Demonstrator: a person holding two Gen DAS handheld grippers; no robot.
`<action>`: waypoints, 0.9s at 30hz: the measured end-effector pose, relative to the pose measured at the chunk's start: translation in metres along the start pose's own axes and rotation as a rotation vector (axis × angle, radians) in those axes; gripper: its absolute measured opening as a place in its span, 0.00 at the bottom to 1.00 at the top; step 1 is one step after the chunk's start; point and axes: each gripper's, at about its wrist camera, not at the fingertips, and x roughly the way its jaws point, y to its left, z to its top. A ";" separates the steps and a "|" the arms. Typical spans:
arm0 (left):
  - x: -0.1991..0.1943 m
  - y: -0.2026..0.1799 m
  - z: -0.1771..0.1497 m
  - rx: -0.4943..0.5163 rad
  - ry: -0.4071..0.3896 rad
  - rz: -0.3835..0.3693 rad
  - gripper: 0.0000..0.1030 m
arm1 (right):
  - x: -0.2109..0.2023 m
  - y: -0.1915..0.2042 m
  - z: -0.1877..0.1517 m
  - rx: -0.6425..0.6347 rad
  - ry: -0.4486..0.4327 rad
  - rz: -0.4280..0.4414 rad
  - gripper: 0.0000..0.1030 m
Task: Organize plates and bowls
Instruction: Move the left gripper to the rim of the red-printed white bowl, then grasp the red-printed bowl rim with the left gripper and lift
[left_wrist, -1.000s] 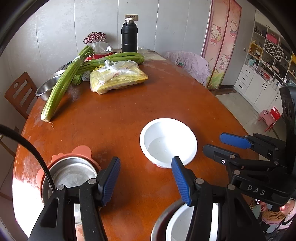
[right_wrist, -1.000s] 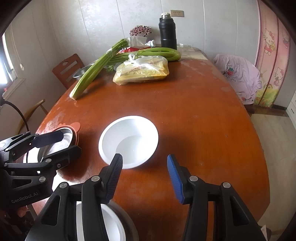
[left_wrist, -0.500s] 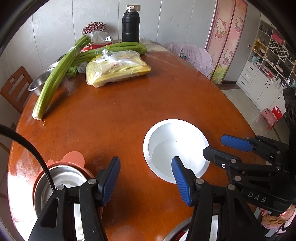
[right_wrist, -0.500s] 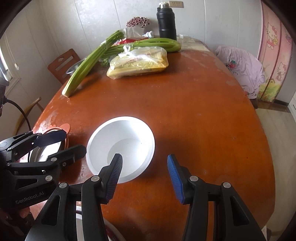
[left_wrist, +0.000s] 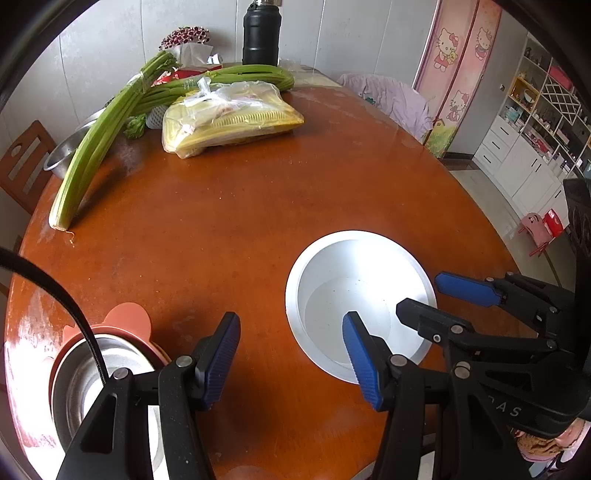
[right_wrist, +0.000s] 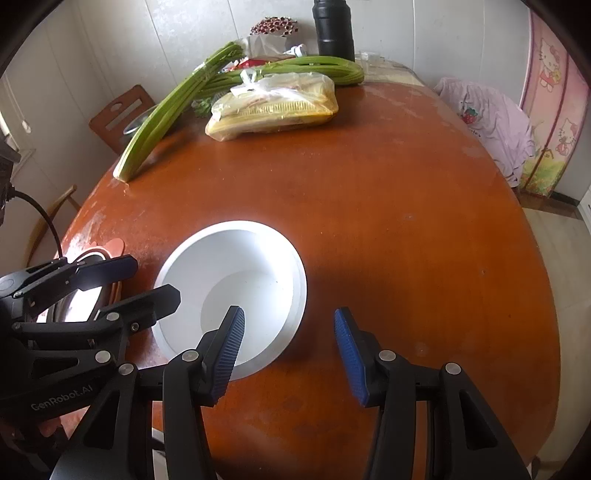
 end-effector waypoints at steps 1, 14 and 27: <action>0.001 0.000 0.000 -0.001 0.002 -0.003 0.56 | 0.002 0.000 -0.001 0.000 0.005 0.000 0.51; 0.014 0.002 0.003 -0.020 0.021 -0.040 0.45 | 0.018 0.003 -0.003 -0.035 0.031 0.033 0.39; 0.015 -0.002 0.003 -0.016 0.026 -0.085 0.28 | 0.017 0.012 -0.004 -0.056 0.040 0.068 0.32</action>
